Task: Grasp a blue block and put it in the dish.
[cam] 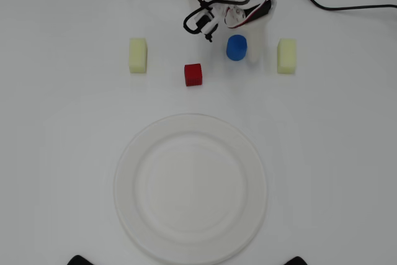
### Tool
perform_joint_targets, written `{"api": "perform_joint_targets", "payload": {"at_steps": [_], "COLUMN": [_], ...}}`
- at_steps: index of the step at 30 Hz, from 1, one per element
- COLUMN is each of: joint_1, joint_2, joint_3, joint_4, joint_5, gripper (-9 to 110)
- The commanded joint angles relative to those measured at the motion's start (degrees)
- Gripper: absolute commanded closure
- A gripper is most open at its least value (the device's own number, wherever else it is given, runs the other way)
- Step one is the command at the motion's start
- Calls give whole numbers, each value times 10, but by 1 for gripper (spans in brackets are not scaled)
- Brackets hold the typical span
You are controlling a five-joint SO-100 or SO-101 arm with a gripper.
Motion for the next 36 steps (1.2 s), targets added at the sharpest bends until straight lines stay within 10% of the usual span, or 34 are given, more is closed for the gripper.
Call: {"api": "perform_joint_targets", "payload": {"at_steps": [1,36], "joint_1": [24,19], "joint_2": [-18,-86], "joint_3": [6,-52], "joint_4": [-33,-68], "joint_5": [-14,-15], "gripper": [75,101]}}
